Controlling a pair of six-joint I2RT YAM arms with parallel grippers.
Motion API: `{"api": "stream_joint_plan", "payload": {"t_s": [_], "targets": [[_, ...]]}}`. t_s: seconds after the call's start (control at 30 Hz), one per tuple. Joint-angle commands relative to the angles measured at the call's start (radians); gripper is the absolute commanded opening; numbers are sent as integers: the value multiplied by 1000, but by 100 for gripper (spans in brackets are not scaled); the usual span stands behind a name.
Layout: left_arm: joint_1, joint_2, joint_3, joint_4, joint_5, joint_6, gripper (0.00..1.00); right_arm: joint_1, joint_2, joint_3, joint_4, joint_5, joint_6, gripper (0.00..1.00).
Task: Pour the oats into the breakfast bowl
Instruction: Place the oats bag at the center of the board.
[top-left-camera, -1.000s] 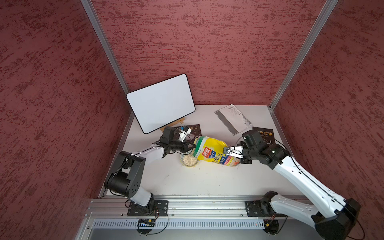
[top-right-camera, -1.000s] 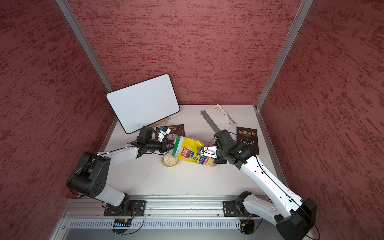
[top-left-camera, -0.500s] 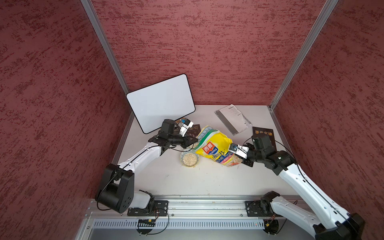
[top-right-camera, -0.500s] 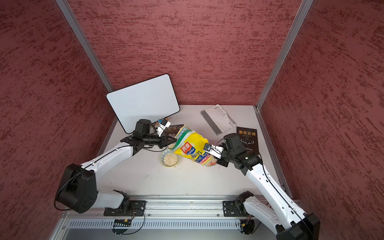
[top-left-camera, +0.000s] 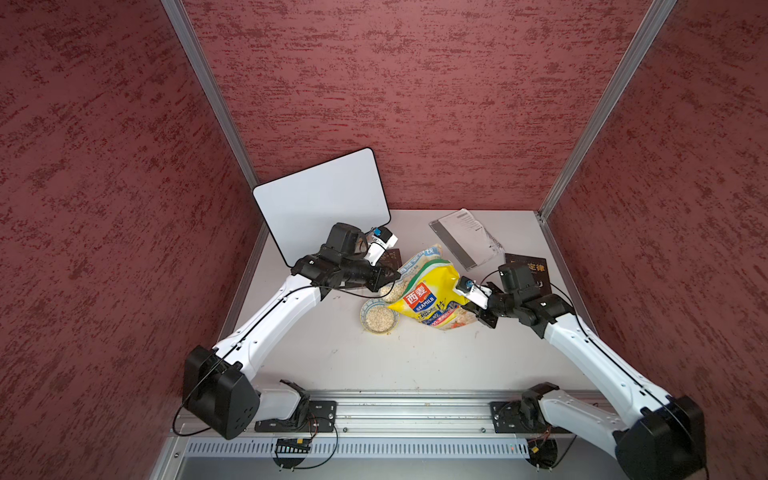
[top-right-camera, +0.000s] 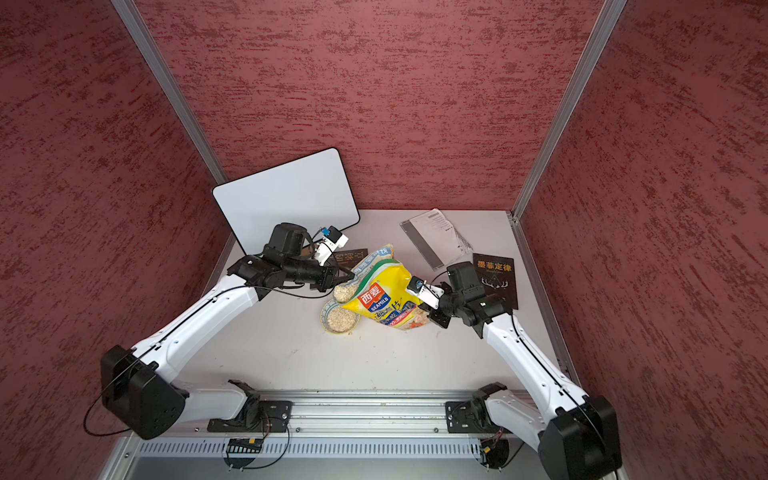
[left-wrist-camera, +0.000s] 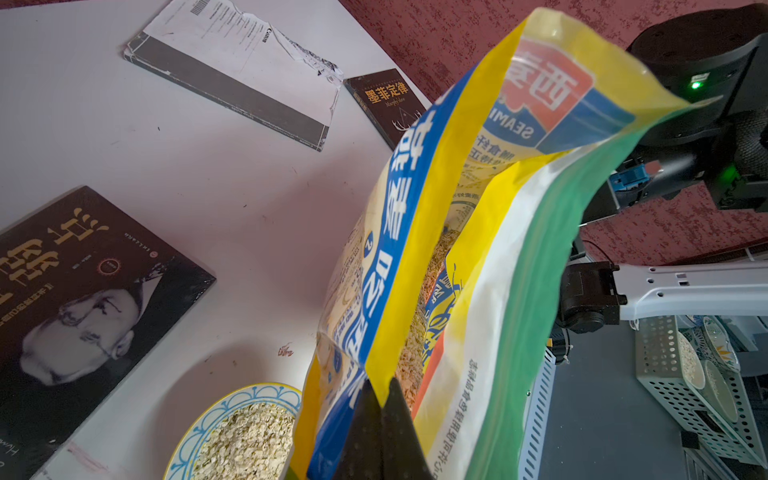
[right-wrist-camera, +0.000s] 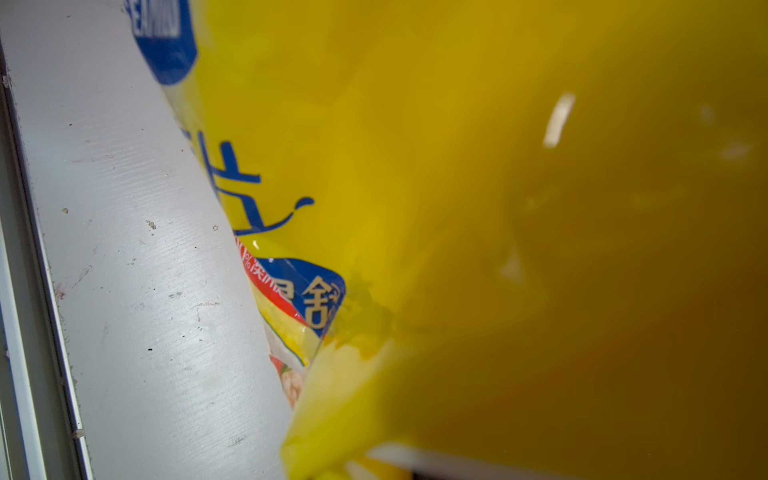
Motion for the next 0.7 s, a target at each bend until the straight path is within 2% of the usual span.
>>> {"api": "stream_joint_plan", "payload": {"t_s": [0.0, 0.23, 0.43, 0.53, 0.67], "targets": [[-5, -37, 46, 8, -38, 20, 0, -19, 15, -11, 68, 2, 36, 21], [-14, -18, 47, 2, -101, -7, 0, -20, 33, -20, 76, 11, 32, 49], [-28, 0, 58, 7, -114, -23, 0, -25, -38, -20, 88, 14, 38, 75], [-32, 22, 88, -8, -115, -24, 0, -66, -123, -16, 119, -46, 54, 90], [-47, 61, 129, -20, -113, -23, 0, -112, -174, 54, 102, -136, 49, 98]]}}
